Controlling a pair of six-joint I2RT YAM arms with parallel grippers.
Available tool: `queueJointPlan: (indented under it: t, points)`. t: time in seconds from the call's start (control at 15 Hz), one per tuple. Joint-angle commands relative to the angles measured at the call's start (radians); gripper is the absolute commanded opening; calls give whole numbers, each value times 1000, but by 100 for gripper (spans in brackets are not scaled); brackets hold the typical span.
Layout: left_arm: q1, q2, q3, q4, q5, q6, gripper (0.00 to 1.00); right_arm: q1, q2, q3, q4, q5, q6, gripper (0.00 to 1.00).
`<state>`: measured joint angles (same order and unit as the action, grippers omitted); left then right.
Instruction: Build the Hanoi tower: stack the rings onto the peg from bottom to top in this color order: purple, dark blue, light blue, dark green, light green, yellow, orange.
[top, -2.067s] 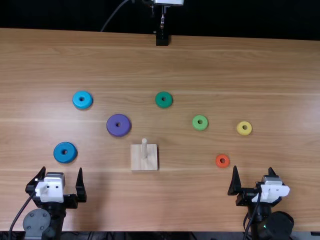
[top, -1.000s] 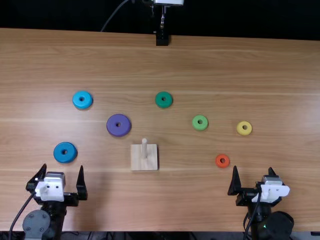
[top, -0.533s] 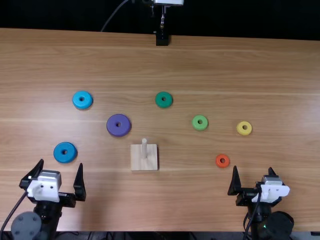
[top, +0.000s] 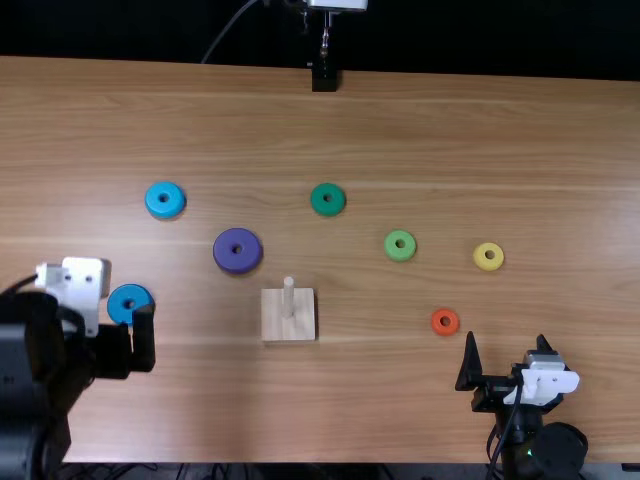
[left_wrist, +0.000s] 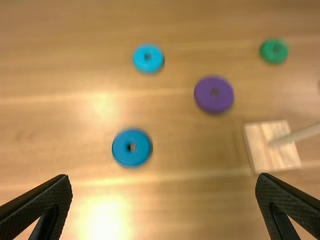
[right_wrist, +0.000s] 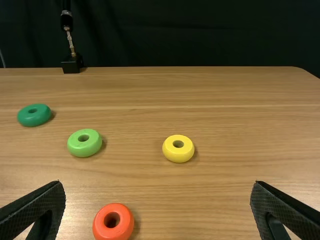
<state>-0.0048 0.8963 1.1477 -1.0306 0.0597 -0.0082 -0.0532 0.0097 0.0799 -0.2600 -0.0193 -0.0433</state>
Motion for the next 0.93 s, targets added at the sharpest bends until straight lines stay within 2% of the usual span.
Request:
queueJointPlan:
  t: [0.0, 0.13, 0.33, 0.4, 0.47, 0.53, 0.87]
  points:
    - [-3, 104, 90, -30, 5, -7, 100, -10, -10, -66, -74, -7, 1, 100]
    - [-31, 271, 164, -56, 12, -7, 100, -10, -10, -66, -74, -7, 1, 100]
    - [-167, 540, 285, -92, -6, -7, 100, -10, -10, -66, -74, -7, 3, 100]
    - [-198, 610, 331, -103, -32, -5, 100, -10, -10, -66, -74, -7, 1, 100]
    - [-215, 665, 363, -102, -69, 1, 100, -10, -10, -66, -74, -7, 3, 100]
    - [-233, 721, 374, -92, -91, 3, 100, -11, -10, -66, -74, -7, 1, 100]
    - [-281, 940, 412, -35, -95, 5, 100, -10, -10, -66, -74, -7, 3, 100]
